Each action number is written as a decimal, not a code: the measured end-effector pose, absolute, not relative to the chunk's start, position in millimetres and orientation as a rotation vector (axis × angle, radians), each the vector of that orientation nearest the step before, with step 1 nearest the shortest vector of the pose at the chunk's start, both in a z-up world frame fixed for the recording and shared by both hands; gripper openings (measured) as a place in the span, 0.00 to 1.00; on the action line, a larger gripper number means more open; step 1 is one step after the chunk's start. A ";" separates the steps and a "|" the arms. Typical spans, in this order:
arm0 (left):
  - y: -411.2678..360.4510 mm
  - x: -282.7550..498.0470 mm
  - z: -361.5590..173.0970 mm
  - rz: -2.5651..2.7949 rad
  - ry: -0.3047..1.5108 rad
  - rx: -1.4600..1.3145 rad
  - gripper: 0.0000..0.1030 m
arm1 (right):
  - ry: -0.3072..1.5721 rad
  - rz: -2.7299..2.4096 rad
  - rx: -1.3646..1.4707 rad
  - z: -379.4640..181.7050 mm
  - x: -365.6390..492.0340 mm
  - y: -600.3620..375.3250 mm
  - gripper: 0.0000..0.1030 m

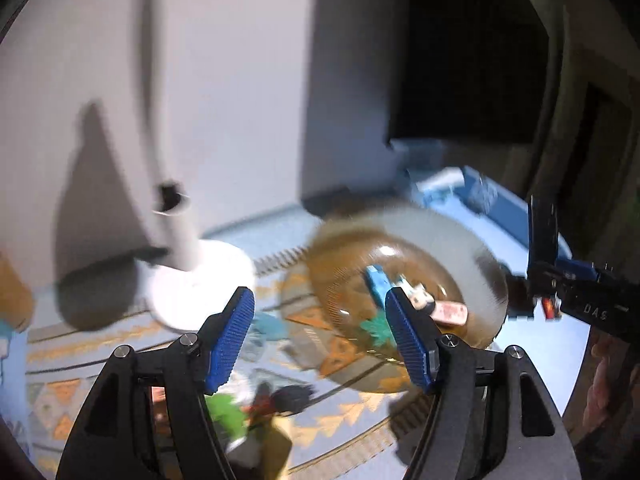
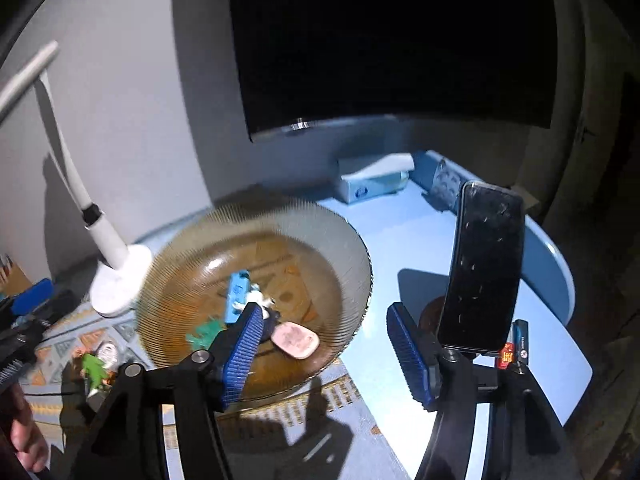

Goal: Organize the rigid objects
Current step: 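Carry green toy and pink eraser into the amber bowl and release, then grasp the pink box with left tool while right tool grasps yellow highlighter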

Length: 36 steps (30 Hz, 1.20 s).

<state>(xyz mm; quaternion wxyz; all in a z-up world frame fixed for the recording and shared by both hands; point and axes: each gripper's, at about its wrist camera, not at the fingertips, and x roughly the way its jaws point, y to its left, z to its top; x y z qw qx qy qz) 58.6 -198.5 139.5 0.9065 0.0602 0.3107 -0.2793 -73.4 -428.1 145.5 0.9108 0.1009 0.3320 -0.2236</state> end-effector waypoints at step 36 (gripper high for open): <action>-70.9 118.6 11.1 -0.326 0.913 0.052 0.65 | 0.931 -0.040 0.141 6.8 -25.2 -213.0 0.67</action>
